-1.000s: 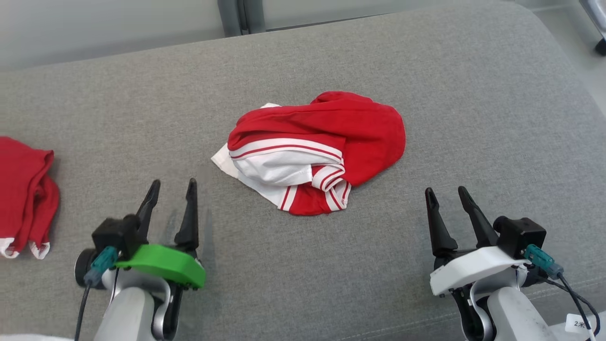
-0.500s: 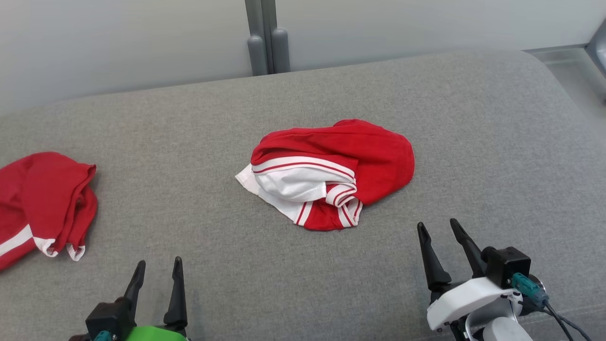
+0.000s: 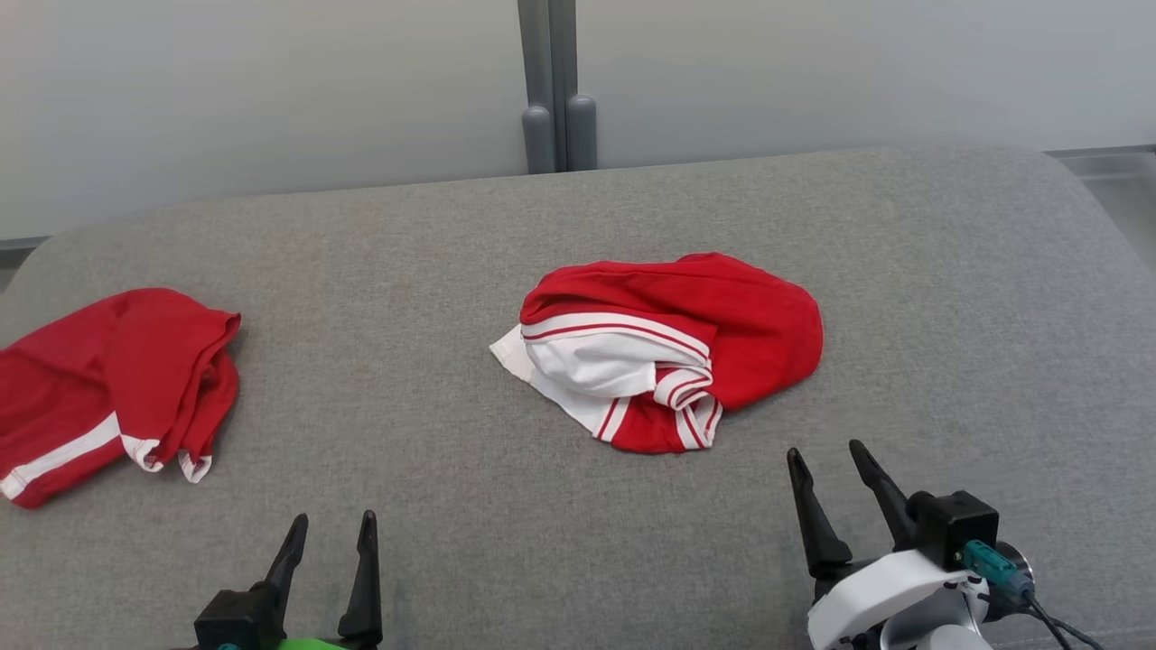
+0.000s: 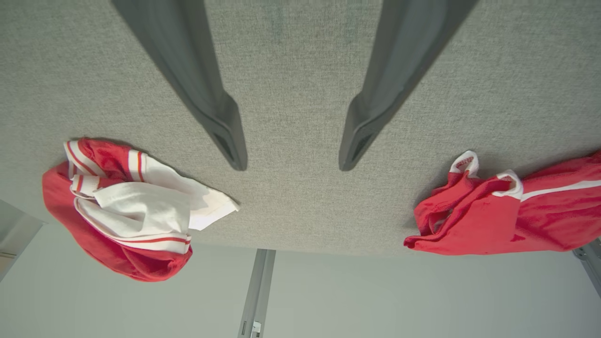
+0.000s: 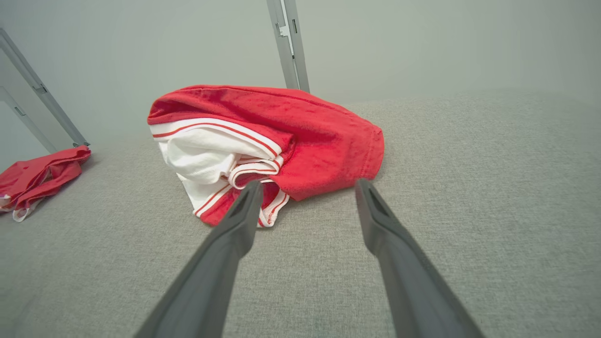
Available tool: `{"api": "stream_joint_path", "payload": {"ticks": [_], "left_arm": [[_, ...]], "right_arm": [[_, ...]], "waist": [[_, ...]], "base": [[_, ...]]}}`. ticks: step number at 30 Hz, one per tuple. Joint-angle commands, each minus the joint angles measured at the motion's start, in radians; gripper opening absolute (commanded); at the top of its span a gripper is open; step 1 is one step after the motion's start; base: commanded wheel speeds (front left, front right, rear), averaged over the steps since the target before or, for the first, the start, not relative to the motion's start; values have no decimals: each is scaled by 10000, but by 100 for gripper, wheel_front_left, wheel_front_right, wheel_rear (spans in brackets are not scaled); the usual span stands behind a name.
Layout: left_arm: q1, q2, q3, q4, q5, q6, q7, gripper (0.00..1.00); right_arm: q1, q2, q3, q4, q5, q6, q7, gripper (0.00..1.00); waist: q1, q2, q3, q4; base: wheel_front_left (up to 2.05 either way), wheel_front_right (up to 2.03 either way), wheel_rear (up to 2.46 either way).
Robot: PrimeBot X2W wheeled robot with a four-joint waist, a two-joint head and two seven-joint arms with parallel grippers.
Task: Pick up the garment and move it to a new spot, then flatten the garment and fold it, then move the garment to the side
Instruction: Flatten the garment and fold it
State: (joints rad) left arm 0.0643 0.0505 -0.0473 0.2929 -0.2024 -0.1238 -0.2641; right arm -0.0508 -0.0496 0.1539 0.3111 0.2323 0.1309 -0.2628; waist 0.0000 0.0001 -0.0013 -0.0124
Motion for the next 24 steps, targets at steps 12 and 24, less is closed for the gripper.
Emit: {"api": "stream_joint_path", "payload": {"ticks": [12,24], "left_arm": [[-750,9,-820,-41,-644,-43,-3,100],[-1290,9,-1332,-71,-1041,5,-5,100]], "right_arm": [[-1783,-153,1005,976,13,-3,-31,100],[-3415,-174,1179,2837,130,-3,-31,100]], "waist": [[0,-1,1448,1341],[0,-1,2387,2482]], "base": [[0,0,0],[0,0,0]]}}
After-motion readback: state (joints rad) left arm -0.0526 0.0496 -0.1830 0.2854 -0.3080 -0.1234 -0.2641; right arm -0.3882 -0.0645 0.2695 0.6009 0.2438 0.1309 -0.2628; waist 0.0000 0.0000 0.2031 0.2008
